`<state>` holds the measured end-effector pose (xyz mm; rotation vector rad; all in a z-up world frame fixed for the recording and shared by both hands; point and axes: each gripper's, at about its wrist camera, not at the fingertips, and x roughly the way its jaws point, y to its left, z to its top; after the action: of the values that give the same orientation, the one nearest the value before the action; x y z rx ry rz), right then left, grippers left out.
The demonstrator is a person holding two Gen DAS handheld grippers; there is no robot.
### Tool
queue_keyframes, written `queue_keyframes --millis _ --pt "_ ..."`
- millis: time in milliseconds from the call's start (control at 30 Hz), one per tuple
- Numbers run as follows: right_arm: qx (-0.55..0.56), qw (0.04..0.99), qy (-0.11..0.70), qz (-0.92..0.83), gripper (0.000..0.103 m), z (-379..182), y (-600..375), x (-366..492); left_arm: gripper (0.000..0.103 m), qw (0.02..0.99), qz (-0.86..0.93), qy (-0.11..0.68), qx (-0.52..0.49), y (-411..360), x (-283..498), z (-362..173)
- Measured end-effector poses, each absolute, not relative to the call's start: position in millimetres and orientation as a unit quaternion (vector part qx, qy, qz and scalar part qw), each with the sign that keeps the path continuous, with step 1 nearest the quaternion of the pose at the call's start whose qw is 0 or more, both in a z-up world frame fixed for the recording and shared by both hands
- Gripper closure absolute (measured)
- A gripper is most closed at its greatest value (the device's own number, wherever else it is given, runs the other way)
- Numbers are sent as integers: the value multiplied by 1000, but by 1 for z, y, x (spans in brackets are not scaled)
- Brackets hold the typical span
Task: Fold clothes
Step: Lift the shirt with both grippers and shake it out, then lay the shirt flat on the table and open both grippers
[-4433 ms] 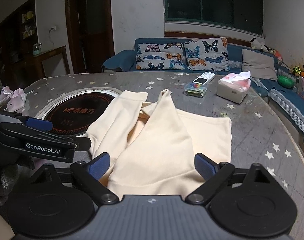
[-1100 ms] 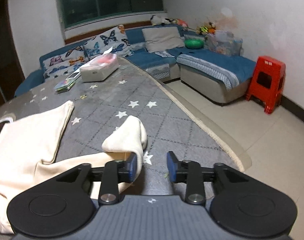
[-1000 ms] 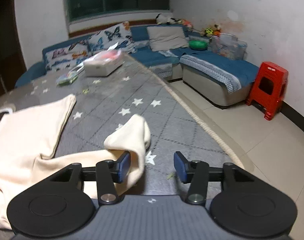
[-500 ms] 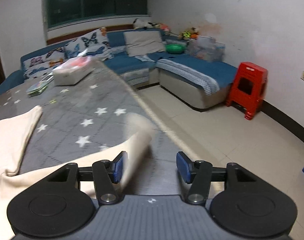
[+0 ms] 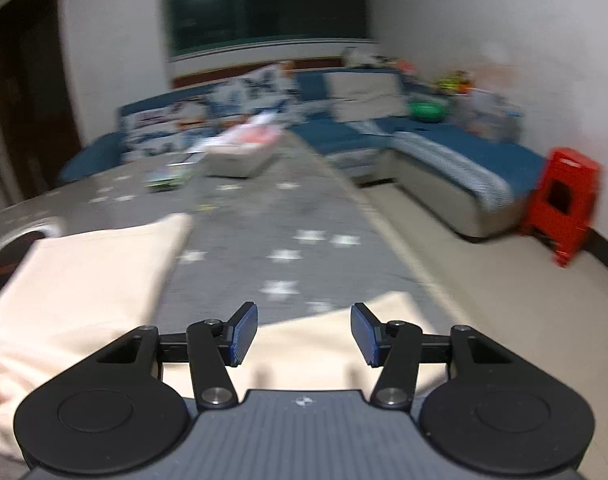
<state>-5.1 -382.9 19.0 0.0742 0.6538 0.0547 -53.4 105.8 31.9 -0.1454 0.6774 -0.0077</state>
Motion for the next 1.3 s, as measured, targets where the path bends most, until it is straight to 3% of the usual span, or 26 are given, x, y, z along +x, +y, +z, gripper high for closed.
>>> queue_keyframes --millis 67,233,433,533,633,667,900,1133,1300 --pt "33 942 327 72 57 24 -364 -6 67 939 -60 335 -56 80 -53 32" --pt "2 923 339 183 60 32 -315 -14 59 925 -176 336 3 18 -56 28" --pt "-40 895 350 273 61 35 -267 -30 58 906 -244 337 72 -30 -52 15" --pt "-59 882 356 303 62 33 -253 -39 65 899 -248 350 89 -40 -51 3" --pt "-72 873 360 321 62 32 -242 -46 96 896 -247 354 101 -42 -53 -6" --pt "-75 871 361 326 63 31 -239 -49 100 897 -246 352 102 -42 -55 -6" --pt "-94 856 357 363 68 38 -227 -59 101 907 -284 300 80 -20 -93 27" --pt "-86 828 392 391 69 15 -216 -58 100 880 -312 347 90 -11 -94 8" --pt "-111 806 409 413 69 5 -210 -68 97 894 -289 334 71 3 -81 21"
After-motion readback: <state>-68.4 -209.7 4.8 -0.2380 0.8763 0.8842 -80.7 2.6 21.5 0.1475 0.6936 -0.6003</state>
